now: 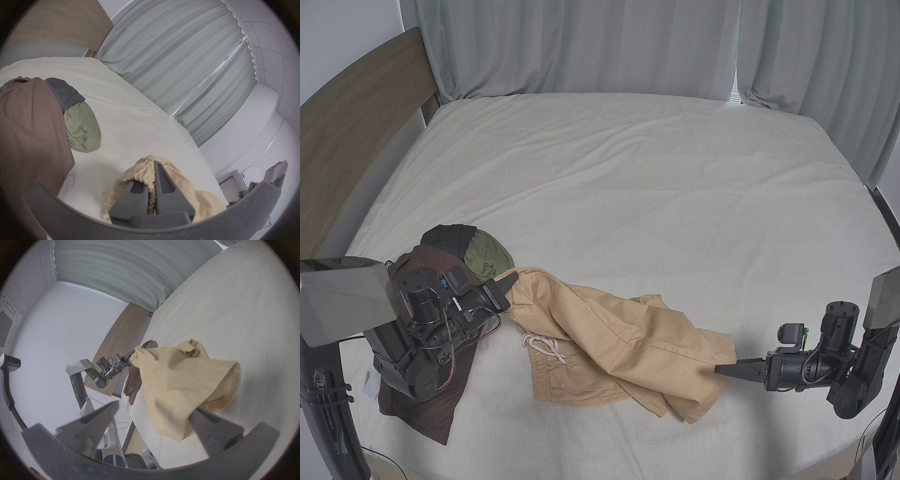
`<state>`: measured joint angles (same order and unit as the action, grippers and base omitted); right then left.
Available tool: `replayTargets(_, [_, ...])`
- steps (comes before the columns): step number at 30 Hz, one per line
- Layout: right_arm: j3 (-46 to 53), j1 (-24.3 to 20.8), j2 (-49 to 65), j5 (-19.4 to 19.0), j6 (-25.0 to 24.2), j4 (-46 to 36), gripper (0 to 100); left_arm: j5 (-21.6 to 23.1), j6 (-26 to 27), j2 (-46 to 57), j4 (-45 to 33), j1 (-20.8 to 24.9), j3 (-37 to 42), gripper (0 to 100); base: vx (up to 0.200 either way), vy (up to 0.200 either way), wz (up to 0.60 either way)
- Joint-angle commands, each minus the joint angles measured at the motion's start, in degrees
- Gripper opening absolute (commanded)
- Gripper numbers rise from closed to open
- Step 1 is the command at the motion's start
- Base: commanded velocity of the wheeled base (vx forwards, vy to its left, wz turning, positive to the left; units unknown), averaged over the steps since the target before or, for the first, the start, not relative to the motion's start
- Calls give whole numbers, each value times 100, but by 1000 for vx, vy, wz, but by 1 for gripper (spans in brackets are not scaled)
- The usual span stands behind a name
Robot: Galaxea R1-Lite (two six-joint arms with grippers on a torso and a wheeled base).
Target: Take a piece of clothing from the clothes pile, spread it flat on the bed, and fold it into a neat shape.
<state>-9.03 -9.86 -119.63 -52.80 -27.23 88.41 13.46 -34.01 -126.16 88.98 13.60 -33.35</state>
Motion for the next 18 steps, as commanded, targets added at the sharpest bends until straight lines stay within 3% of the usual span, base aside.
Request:
replayTargets(1, [-55,-209,-289,6,52,10,100,-1,0,-5,32,2,4,0,0,0,0])
replayTargets(18, [-90,-780,-8,103,183,10,100,-1,0,-14,23,2,-4,0,0,0,0])
